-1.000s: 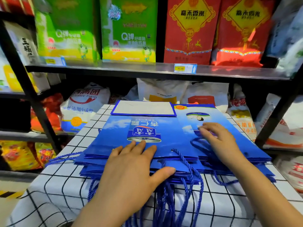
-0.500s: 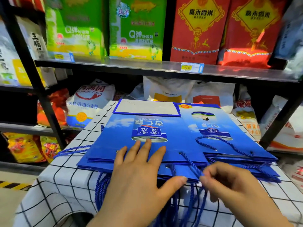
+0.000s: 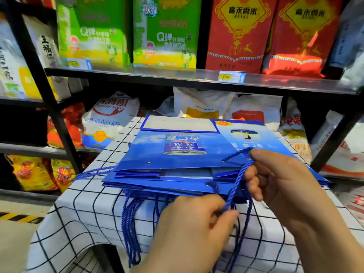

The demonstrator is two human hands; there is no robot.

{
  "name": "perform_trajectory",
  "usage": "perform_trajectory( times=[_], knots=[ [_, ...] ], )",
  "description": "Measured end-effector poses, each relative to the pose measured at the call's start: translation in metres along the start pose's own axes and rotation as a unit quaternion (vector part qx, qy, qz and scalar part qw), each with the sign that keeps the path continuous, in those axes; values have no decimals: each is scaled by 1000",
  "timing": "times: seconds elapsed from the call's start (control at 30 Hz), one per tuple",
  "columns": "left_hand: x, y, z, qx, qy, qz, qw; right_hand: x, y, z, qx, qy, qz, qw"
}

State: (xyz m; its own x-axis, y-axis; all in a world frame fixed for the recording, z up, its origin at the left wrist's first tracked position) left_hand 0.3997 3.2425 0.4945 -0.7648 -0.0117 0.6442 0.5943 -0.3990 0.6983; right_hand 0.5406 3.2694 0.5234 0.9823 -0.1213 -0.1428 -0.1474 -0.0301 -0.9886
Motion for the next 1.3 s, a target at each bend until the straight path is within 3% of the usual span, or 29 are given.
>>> perform_trajectory(
  times=[0.13,0.23,0.37,0.53,0.67,0.77,0.83,0.9,1.0,1.3],
  knots=[
    [31,-19,7,70,-35,-16,997,9,-2,11,4,38,35,999],
    [58,-19,18,91,-46,-90,991,8,-3,12,22,29,44,998],
    [87,-13,48,70,-4,-160,985,-12,-2,3,58,-17,-116,991],
    [102,-12,82,55,-9,-190,980,-67,0,-2,90,-192,-278,937],
    [103,-10,92,62,-25,-205,977,-86,-6,11,168,-187,-367,896],
    [103,-13,94,66,-19,-218,974,-87,-11,20,164,-176,-347,906],
    [102,-23,90,59,2,-171,983,-81,-11,28,135,-165,-300,930],
    [95,-37,80,44,6,-2,999,-73,-11,35,111,-145,-258,949],
    [77,-50,54,68,-33,205,976,-69,-10,41,109,-131,-257,951],
    [79,-42,12,48,-47,241,968,-76,-6,22,113,-167,-256,945]
  ],
)
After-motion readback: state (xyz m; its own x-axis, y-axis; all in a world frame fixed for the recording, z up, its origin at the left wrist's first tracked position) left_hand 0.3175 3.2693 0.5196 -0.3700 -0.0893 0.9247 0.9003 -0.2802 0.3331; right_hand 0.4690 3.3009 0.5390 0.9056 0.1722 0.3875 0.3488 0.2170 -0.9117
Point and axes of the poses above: each hand's wrist, its own z-axis towards the middle knuckle, its own x-axis out of the back of the hand, y = z × x, the point moved 4 cm from there along z, towards the middle knuckle, and after that the axes turned 4 degrees about -z, right-handed, at the moved point
